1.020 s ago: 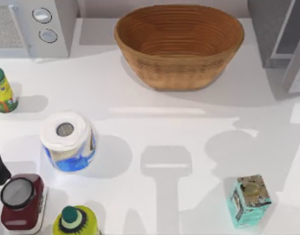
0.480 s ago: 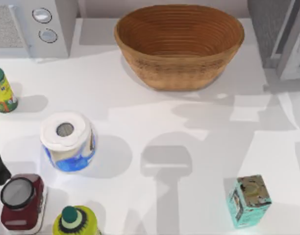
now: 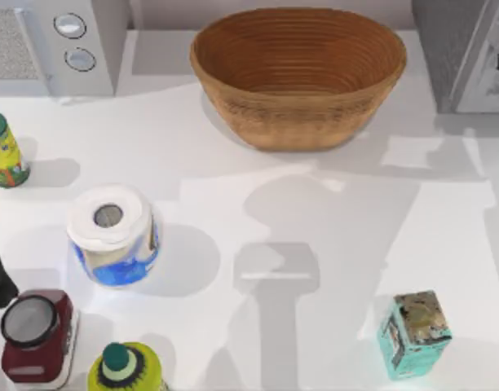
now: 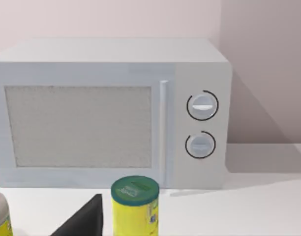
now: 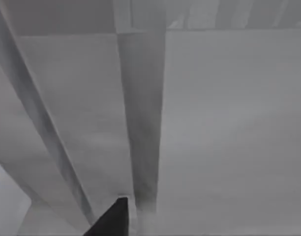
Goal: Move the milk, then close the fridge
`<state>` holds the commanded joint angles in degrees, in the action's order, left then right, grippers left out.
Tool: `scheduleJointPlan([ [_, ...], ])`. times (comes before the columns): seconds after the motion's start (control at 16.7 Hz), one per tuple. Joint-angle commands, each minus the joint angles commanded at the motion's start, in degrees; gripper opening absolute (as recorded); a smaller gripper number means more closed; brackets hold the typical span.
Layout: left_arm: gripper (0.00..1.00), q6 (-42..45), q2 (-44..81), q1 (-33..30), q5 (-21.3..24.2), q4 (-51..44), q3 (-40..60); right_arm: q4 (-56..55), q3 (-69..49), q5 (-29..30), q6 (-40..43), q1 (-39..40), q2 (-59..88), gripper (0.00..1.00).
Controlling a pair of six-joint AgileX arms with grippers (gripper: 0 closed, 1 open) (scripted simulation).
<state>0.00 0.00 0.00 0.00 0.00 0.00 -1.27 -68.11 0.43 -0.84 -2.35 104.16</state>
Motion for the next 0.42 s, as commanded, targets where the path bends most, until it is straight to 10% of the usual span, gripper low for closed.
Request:
scheduleJointPlan([
  [0.42, 1.00, 0.00, 0.00, 0.00, 0.00, 0.00, 0.00, 2.60, -12.52, 0.17, -0.12, 0.11, 9.38, 1.00],
])
